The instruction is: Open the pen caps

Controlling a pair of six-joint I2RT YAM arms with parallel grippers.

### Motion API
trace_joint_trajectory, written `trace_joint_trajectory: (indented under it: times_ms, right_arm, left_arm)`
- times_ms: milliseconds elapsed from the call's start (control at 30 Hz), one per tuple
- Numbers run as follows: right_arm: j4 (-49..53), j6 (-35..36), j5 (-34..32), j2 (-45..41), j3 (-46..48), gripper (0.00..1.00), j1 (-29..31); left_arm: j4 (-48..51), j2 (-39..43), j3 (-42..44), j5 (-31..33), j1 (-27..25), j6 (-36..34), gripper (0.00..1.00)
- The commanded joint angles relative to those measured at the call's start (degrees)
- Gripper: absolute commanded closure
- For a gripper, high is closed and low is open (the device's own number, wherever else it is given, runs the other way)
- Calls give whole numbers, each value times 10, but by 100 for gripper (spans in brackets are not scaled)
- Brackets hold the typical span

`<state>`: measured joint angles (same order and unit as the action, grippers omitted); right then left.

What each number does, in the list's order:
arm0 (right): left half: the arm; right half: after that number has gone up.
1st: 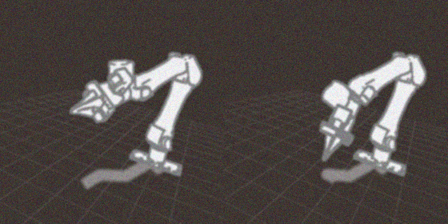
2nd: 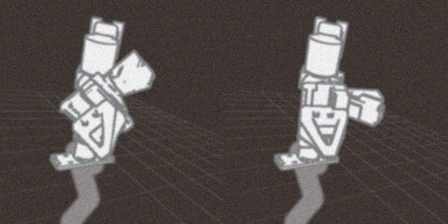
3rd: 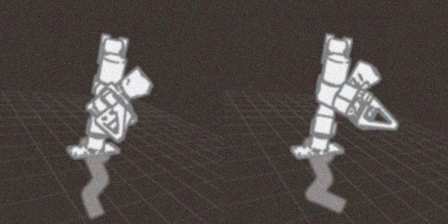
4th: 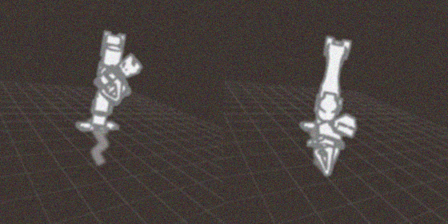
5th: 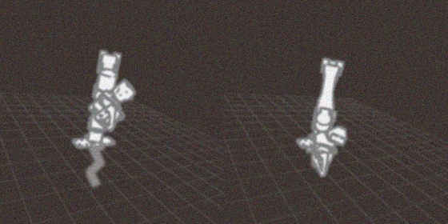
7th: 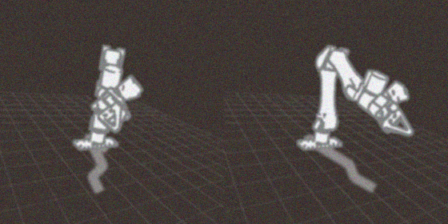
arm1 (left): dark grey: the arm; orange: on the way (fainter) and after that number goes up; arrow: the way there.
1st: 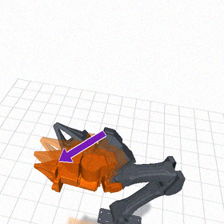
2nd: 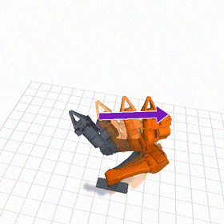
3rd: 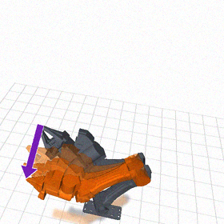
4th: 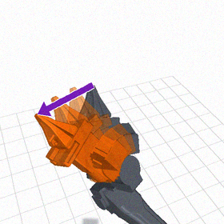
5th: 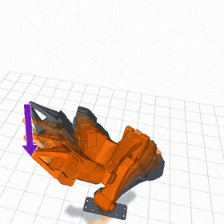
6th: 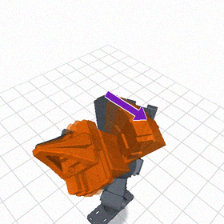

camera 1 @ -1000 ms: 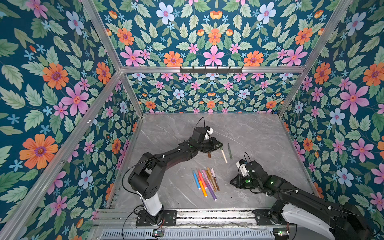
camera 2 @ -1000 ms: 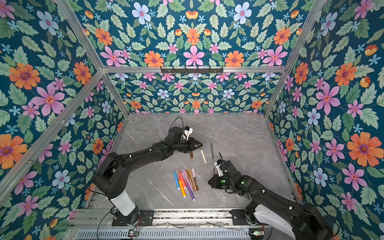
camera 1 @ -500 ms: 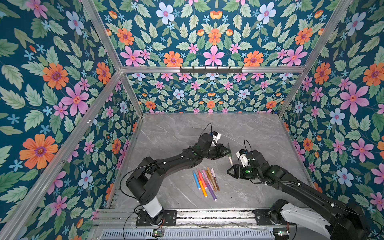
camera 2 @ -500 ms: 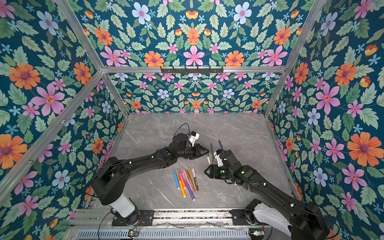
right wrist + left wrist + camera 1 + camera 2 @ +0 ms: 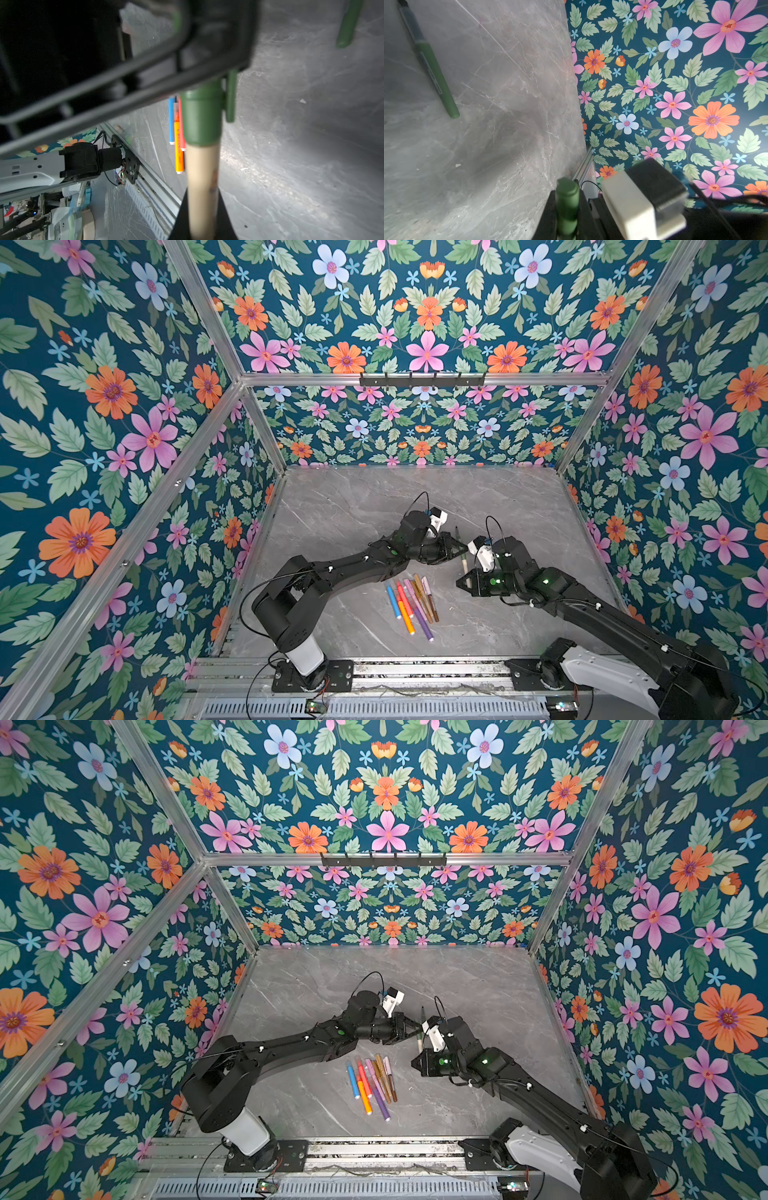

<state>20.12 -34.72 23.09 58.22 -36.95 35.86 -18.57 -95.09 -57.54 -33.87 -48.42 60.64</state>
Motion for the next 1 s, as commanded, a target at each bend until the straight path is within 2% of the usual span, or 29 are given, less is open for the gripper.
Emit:
trace_joint_trajectory:
  times_ms: [0,100,233,467,967]
  right_arm:
    - [8,-14,-14,-8,16,100,-3]
    - [-34,-47,2,-30,65,100,5]
    - [-41,-65,-11,-59,111,100,34]
    - [-57,-98,-22,-113,174,100,34]
    - [-64,-107,-41,-136,210,100,34]
  left_arm:
    - [40,-6,-39,9,20,-51,100]
    - [99,-24,-98,8,75,-90,100]
    - [80,-32,-109,19,121,-79,100]
    - [55,-32,-57,26,123,-74,100]
    - [136,-8,-30,52,134,-141,100]
